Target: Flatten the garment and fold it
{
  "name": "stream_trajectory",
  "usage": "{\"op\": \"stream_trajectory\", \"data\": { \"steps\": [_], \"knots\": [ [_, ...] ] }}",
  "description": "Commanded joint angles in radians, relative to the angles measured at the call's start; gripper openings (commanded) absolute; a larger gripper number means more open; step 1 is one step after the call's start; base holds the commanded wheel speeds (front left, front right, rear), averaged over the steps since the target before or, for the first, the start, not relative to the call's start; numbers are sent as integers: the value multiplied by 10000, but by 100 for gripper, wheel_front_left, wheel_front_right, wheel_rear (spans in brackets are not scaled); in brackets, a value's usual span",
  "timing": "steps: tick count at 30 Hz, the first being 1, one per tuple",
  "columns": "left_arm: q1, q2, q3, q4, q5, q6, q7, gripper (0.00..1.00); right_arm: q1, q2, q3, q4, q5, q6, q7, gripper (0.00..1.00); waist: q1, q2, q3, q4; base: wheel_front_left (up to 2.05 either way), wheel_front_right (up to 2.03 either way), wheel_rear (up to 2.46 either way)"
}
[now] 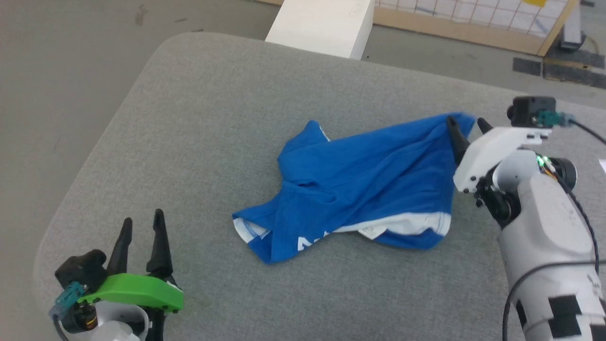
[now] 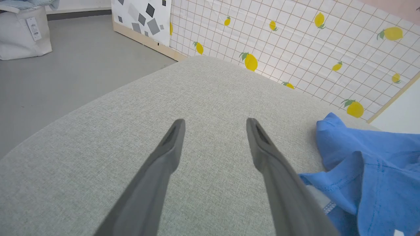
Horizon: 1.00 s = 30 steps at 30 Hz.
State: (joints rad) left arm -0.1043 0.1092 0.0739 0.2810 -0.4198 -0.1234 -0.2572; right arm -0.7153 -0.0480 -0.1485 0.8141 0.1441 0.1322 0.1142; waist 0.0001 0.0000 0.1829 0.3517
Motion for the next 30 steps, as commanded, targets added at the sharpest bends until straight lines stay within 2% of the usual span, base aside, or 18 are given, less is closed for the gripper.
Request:
{"op": "stream_trajectory", "data": {
  "steps": [1,8,13,20,23,27,29,30],
  "knots": [
    [-85,89,-121,48,-65,-65,-45,100,426,-22,43,-237,197,-15,-319,100,-1,0,-216,-157,0,0,0],
    [-241,141,-1027,-199,-508,-70,504,100,2638,-22,-519,-1903,726,-15,-1018,100,-1,0,-649,-450,0,0,0],
    [-764,170,-2238,-547,-1459,-71,2151,100,4155,-22,-925,-3016,1054,-15,-815,100,-1,0,-749,-738,0,0,0],
    [-1548,441,-3162,344,-2073,48,5015,100,4838,-22,-983,-4152,1330,-15,-483,100,-1,0,-635,-1360,0,0,0],
    [-1718,502,-3250,723,-2159,80,5449,100,4952,-22,-999,-4489,1410,-15,-327,100,-1,0,-572,-1634,0,0,0],
    [-1804,443,-3307,1006,-2311,51,5448,100,5113,-22,-1186,-4779,1385,-15,-223,100,-1,0,-483,-1791,0,0,0],
    [-1850,453,-3314,1126,-2311,40,5301,24,5183,-22,-1239,-4863,1440,-15,-186,100,-1,0,-451,-1825,0,0,0],
    [-1873,443,-3319,1139,-2362,24,5183,0,5223,-22,-1262,-4886,1466,-15,-171,100,-1,0,-443,-1832,0,0,0]
  ]
}}
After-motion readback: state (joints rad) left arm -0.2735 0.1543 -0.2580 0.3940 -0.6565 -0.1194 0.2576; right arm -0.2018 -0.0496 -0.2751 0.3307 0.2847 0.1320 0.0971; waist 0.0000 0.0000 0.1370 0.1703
